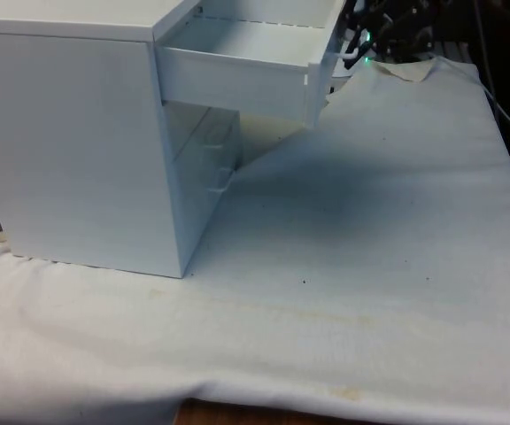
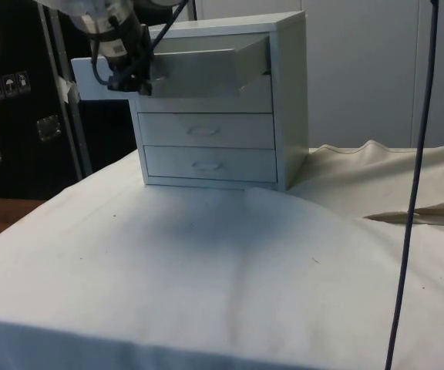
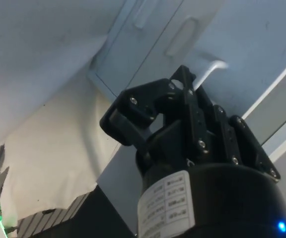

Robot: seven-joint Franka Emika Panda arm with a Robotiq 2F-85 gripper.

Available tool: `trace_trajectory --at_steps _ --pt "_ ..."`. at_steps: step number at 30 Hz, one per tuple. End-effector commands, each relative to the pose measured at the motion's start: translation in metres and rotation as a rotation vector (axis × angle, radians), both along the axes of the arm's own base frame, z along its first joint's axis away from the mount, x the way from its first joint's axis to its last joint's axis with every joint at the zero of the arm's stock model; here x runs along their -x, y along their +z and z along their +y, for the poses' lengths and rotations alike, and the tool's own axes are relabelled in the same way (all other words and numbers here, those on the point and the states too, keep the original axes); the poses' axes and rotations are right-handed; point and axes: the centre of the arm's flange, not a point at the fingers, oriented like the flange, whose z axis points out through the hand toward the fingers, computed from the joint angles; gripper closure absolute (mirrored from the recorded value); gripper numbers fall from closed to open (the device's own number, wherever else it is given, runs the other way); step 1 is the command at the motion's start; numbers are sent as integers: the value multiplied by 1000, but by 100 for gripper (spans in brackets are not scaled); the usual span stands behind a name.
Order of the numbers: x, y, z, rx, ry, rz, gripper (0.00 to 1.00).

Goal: Open the drawer, then close it.

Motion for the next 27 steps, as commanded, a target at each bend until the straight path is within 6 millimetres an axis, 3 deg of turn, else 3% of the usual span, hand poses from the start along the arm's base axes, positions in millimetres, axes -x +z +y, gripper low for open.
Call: trace_trajectory --at_steps 1,6,7,8,11,14,15,24,27 --pt "-1 0 6 -1 4 -2 100" --pt "2 -4 19 10 8 -4 100" --pt "1 -4 9 13 4 -3 100" --pt "2 -5 20 12 8 -3 100" --pt "2 -5 21 24 10 -2 100" --pt "2 -6 12 32 5 0 100" --pt "2 -5 18 28 8 -1 100" --pt "2 -5 12 34 0 2 100" --pt "2 -5 12 33 2 1 91"
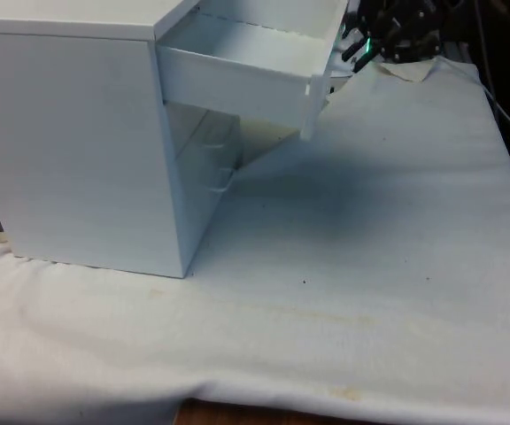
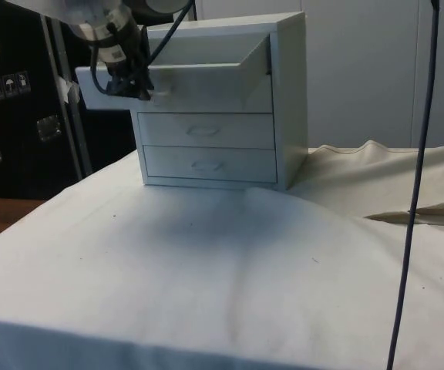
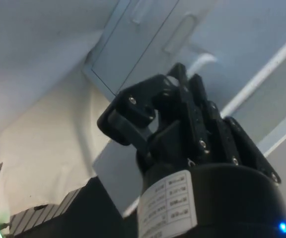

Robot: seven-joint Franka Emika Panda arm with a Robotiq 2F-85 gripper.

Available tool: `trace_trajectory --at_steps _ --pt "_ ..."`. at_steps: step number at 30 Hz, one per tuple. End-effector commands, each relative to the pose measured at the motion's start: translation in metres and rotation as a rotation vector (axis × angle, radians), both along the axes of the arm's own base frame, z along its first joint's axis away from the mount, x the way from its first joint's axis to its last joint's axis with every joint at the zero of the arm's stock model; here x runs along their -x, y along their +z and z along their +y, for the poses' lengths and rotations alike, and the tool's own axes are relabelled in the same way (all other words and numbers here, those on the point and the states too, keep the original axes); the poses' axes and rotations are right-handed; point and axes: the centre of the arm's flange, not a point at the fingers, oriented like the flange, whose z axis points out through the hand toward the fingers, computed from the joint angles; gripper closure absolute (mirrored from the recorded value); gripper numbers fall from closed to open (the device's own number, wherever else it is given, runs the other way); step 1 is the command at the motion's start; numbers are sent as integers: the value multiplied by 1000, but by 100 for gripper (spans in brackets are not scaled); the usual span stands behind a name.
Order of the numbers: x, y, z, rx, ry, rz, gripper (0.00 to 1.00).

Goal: Open the drawer, then close it.

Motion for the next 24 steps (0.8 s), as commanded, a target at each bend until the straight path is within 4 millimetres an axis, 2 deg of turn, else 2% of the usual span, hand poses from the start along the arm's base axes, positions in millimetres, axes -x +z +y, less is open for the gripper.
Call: trace_trajectory --at_steps 1,5,12,13,14,15,17,24 --pt "0 0 0 -1 1 -1 86" --pt "0 0 0 -1 1 0 62" --pt "0 0 -1 -1 0 0 25" --pt "0 0 -1 -1 0 0 15" --pt "0 0 -1 0 -2 0 10" --pt "0 0 -1 -1 0 0 10" --pt "0 0 -1 0 -2 0 1" --pt "1 -4 6 -4 0 -1 0"
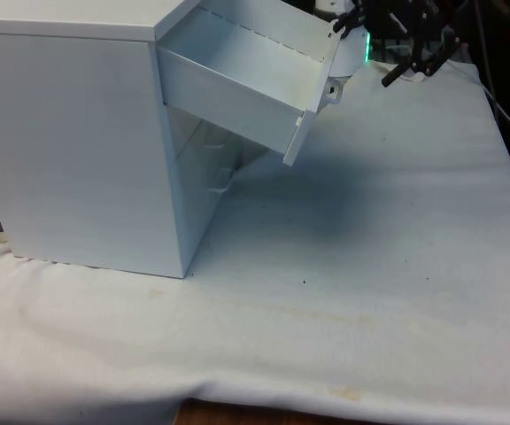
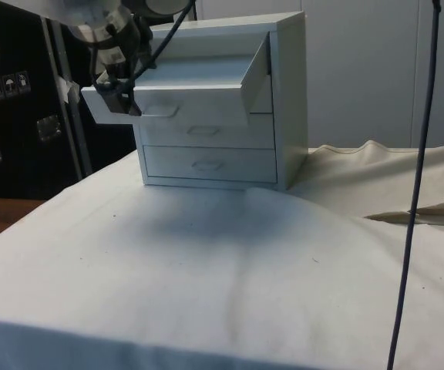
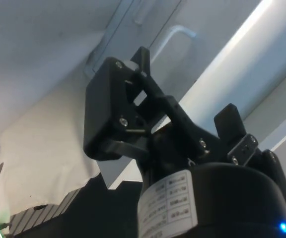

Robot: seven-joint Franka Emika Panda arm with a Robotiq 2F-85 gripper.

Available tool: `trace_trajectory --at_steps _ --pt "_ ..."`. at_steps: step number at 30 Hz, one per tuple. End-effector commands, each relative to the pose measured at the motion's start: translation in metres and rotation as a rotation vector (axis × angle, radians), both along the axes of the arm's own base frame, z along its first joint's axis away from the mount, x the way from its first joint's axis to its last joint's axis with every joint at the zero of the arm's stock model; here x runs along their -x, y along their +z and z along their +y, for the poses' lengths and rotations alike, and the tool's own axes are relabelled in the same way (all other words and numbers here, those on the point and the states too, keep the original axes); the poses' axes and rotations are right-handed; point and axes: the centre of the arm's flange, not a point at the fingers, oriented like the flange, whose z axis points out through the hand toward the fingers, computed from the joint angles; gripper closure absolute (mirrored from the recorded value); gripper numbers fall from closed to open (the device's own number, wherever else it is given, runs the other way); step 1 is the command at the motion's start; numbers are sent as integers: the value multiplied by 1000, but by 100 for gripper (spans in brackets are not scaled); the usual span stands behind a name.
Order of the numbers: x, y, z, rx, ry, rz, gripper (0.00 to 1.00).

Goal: Open the drawer, then close it.

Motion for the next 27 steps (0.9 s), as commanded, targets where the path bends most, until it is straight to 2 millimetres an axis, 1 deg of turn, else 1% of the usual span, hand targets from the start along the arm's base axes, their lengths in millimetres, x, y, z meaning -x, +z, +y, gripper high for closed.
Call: trace_trajectory --at_steps 1,3,4,5,10,11,12,13,16,21,22,23,27 --pt "0 -3 3 -3 -2 1 0" --pt "1 -11 9 -6 1 7 0" --pt "1 -7 7 2 3 2 0" --pt "1 -13 11 -6 2 9 0" --pt "1 -25 23 -8 4 16 0" --pt "1 -22 20 0 8 11 0" --pt "2 -29 28 -8 6 18 0" --pt "2 -31 29 -7 7 19 0" --pt "2 -34 32 -3 8 20 0" --pt "1 -33 32 2 10 17 0" --pt "1 -33 31 3 11 18 1" --pt "1 -33 31 4 11 17 11" --pt "1 -32 31 4 11 15 33"
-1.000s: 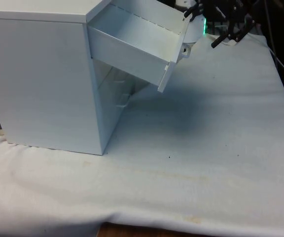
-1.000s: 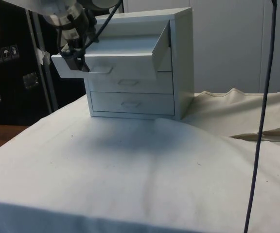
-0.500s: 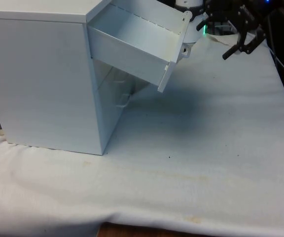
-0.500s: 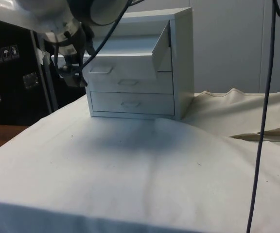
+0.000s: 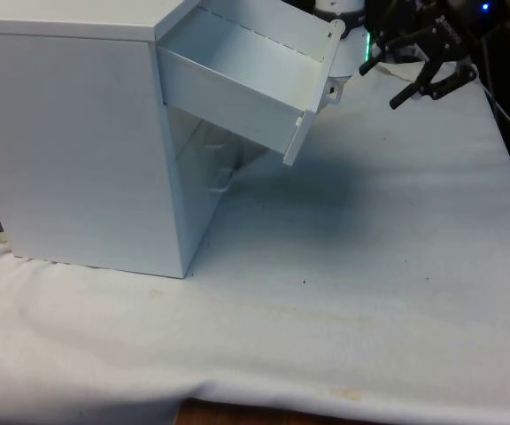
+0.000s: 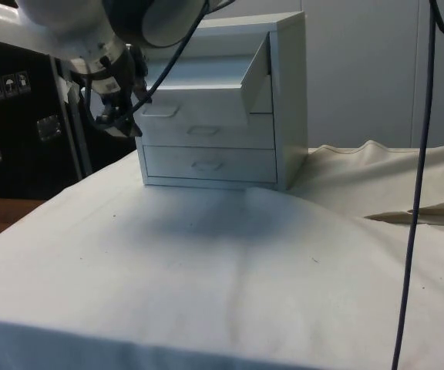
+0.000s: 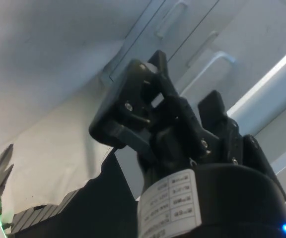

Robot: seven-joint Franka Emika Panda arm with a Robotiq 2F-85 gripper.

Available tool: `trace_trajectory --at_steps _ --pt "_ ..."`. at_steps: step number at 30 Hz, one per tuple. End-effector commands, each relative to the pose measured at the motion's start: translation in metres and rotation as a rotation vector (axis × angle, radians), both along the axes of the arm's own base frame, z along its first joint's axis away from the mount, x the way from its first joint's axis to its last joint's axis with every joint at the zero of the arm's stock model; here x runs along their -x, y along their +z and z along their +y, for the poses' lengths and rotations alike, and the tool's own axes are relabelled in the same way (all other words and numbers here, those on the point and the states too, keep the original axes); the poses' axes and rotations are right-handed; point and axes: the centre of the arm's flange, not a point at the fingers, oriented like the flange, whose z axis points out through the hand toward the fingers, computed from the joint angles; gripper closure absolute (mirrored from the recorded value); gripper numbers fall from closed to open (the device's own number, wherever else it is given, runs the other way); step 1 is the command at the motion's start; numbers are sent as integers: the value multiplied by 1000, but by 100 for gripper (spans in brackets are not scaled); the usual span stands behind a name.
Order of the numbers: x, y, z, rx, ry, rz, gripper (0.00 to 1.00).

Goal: Open the drawer, then close it.

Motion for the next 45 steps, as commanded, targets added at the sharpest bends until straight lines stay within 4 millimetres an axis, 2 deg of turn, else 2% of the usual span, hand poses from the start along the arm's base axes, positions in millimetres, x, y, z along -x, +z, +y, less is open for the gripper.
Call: trace_trajectory --at_steps 1,2,3,4,5,11,12,13,21,23,28,29,34,37,41,45 --pt "0 1 -1 -2 1 2 41" --pt "0 0 0 0 0 0 47" --pt "0 1 -1 -2 1 2 47" --pt "0 1 -1 -3 0 1 52" --pt "0 1 -1 -2 1 1 62" --pt "0 0 0 0 0 0 93" --pt "0 1 -1 -2 1 1 93" --pt "0 1 -1 -1 1 0 100" --pt "0 -1 -3 3 -5 3 100" --pt "-4 -9 -12 -10 -7 8 100" --pt "-7 -12 -27 -20 -19 6 100" --pt "-7 -13 -23 -4 -21 6 100" --pt "-8 -14 -39 -22 -30 6 100" --pt "-9 -15 -40 -11 -38 4 100" --pt "-10 -12 -48 -16 -37 4 100" --pt "-10 -6 -46 0 -39 6 100"
